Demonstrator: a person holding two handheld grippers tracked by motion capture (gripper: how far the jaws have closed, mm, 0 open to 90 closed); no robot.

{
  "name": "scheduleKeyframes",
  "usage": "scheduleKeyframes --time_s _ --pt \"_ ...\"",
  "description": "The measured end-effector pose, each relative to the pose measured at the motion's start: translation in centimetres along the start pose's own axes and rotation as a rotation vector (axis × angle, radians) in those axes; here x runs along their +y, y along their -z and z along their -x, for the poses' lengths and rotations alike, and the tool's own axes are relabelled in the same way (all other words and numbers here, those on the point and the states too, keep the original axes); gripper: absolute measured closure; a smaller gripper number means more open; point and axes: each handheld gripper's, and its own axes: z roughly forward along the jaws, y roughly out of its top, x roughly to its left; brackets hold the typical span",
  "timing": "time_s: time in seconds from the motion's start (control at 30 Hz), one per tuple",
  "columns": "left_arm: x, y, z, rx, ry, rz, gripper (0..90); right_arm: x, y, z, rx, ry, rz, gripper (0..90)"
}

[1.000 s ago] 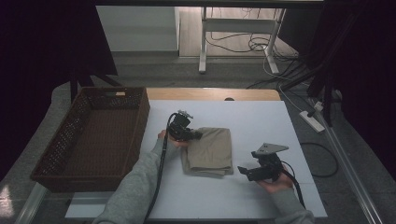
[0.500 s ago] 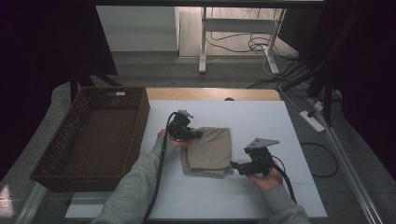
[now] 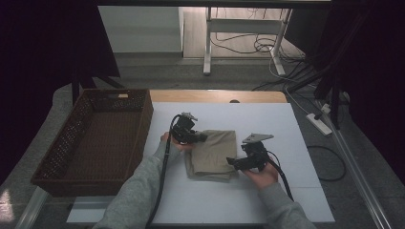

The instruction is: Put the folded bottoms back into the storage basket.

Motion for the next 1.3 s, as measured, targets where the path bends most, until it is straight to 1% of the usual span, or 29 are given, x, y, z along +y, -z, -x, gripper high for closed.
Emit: scheduleKeyframes --time_s 0.23,0.3,0.33,0.4,0.43,0.5,0.53,0.57,0.7,0.8,0.93,1.03,1.1,1.17,1.2,1.3 --pt "0.0 0.0 0.0 -0.002 0.004 0.005 71.2 0.0 -0.4 0.0 0.015 -0.021 -0.016 14.7" --pt "0.0 0.1 0.0 -0.004 0.007 0.006 71.2 -0.1 -0.6 -0.1 0.016 -0.023 -0.029 14.2" --pt "-0.1 0.1 0.0 -0.003 0.008 0.006 71.2 -0.1 -0.8 -0.3 0.026 -0.027 -0.051 12.9" --pt "0.0 0.1 0.0 -0.003 0.007 0.006 71.2 -0.1 -1.0 -0.4 0.023 -0.027 -0.055 12.6" --pt "0.0 0.1 0.0 -0.003 0.007 0.007 71.2 -0.2 -1.3 -0.6 0.023 -0.02 -0.082 11.3" --pt "0.0 0.1 0.0 -0.002 0.005 0.006 71.2 -0.2 -1.5 -0.7 0.023 -0.024 -0.091 10.7" --pt "0.0 0.2 0.0 -0.004 0.005 0.01 71.2 -0.3 -1.8 -0.8 0.03 -0.037 -0.115 10.1" --pt "0.0 0.3 0.0 -0.003 0.007 0.012 71.1 -0.4 -1.9 -0.8 0.033 -0.048 -0.122 9.6" --pt "-0.1 0.4 0.0 -0.002 0.009 0.014 71.1 -0.4 -2.1 -1.2 0.046 -0.061 -0.142 9.7" --pt "-0.2 0.6 0.1 -0.002 0.009 0.016 71.1 -0.6 -2.3 -1.3 0.08 -0.092 -0.165 9.4" --pt "-0.2 0.7 0.2 -0.005 0.007 0.021 71.0 -0.6 -2.3 -1.3 0.08 -0.099 -0.168 9.4" --pt "-0.2 0.9 0.3 -0.004 0.001 0.021 71.0 -0.6 -2.4 -1.5 0.079 -0.096 -0.169 9.5" --pt "-0.3 0.9 0.3 -0.004 0.003 0.021 71.0 -0.6 -2.4 -1.6 0.086 -0.09 -0.171 10.0" --pt "-0.3 0.9 0.3 -0.004 0.003 0.023 71.0 -0.5 -2.4 -1.9 0.097 -0.082 -0.178 14.0" --pt "-0.3 0.9 0.3 -0.004 0.003 0.023 71.0 -0.5 -2.4 -1.9 0.097 -0.082 -0.178 14.0" --pt "-0.3 1.0 0.3 -0.005 0.001 0.026 71.0 -0.5 -2.3 -1.9 0.114 -0.08 -0.176 18.0"
